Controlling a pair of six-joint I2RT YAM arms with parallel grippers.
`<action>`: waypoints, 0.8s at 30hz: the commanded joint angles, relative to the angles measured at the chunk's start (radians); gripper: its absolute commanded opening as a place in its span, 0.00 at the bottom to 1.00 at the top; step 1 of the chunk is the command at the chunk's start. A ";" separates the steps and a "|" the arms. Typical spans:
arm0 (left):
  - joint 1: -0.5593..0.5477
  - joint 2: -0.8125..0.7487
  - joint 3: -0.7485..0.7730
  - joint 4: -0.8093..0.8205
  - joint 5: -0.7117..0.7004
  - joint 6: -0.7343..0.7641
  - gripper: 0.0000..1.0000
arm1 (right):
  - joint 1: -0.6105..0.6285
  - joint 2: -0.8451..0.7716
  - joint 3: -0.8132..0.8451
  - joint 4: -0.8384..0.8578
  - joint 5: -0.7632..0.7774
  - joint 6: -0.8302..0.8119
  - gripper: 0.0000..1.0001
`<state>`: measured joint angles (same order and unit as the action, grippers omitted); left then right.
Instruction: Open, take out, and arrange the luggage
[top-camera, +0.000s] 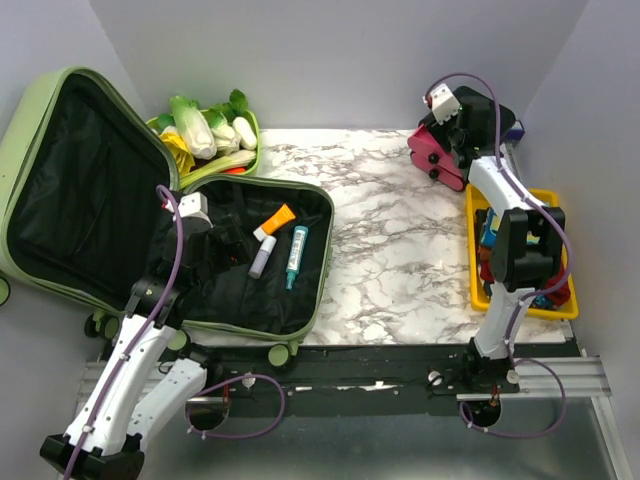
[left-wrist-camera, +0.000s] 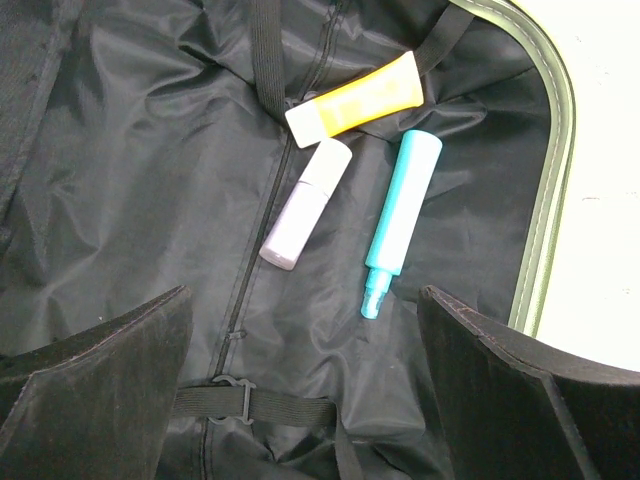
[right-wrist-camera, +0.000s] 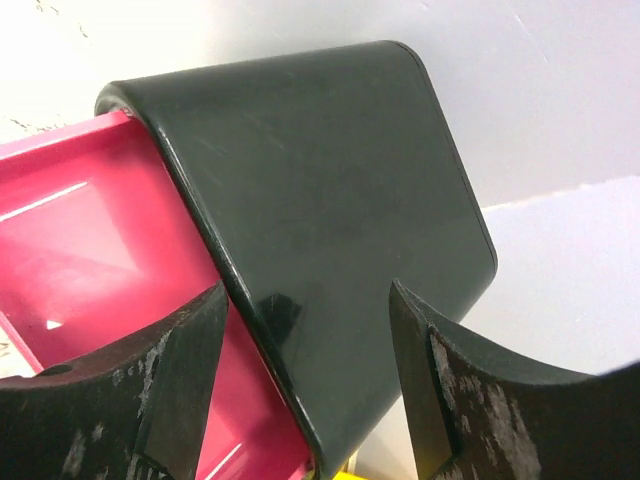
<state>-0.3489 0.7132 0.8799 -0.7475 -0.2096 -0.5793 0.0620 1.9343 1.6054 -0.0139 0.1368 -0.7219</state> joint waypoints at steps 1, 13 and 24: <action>0.004 -0.012 0.007 -0.023 -0.040 -0.007 0.99 | -0.019 0.064 0.065 -0.037 -0.005 -0.060 0.73; 0.004 0.003 0.018 -0.023 -0.051 -0.001 0.99 | -0.031 0.109 0.057 -0.011 0.046 -0.128 0.62; 0.004 0.009 0.007 0.007 -0.044 -0.005 0.99 | -0.028 -0.035 -0.108 0.078 -0.049 -0.077 0.14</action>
<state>-0.3489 0.7258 0.8803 -0.7582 -0.2359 -0.5808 0.0135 1.9636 1.5787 0.0975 0.2180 -0.9756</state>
